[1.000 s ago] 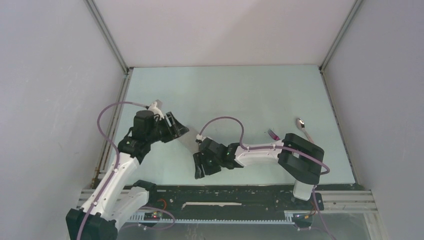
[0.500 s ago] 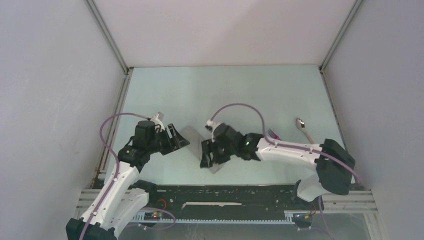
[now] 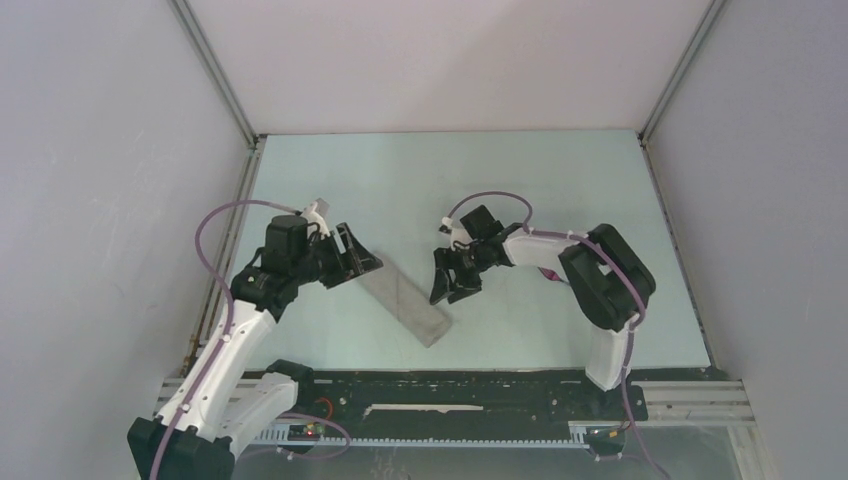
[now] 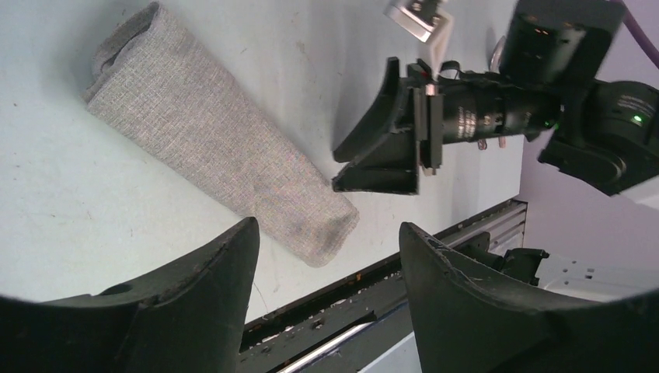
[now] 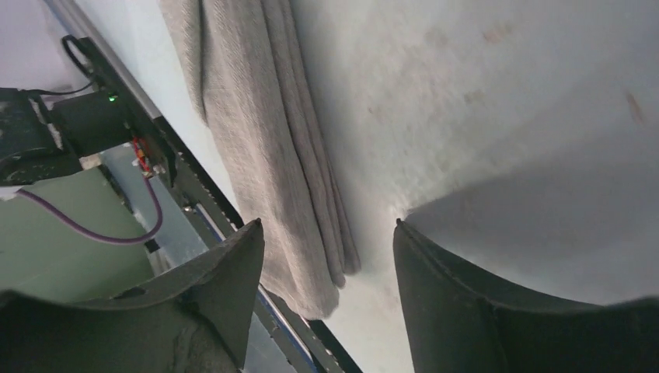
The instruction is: Fold the napkin into a case and place the utensils inside
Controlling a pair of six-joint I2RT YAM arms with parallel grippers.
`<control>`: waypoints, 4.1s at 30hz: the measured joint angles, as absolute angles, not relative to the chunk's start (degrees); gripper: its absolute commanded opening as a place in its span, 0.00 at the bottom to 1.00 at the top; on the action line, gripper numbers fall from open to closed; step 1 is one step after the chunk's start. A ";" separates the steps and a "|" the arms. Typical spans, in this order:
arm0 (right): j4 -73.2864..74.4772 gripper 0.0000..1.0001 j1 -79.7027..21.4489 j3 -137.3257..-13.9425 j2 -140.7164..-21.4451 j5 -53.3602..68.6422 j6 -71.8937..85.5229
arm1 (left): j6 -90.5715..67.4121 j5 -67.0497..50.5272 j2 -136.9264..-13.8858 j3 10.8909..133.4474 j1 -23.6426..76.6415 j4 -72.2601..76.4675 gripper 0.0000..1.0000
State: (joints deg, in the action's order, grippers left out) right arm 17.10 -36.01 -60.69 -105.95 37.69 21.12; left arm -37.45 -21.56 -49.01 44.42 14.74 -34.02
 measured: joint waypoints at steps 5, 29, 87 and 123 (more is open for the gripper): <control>15.40 0.55 -35.83 -65.73 -111.81 42.33 20.93 | -36.95 -21.74 -49.87 46.54 14.76 -35.59 0.72; 10.46 0.00 -41.93 -89.47 -132.51 47.59 29.34 | -34.00 -25.61 -50.54 50.65 14.79 -37.41 0.72; 35.57 0.80 3.20 -38.30 -69.10 5.45 58.22 | -34.76 -31.86 -48.88 41.95 17.15 -28.60 0.73; 44.29 0.19 4.16 -51.62 -92.38 -5.91 90.61 | -34.46 -33.23 -47.92 42.72 17.39 -29.52 0.73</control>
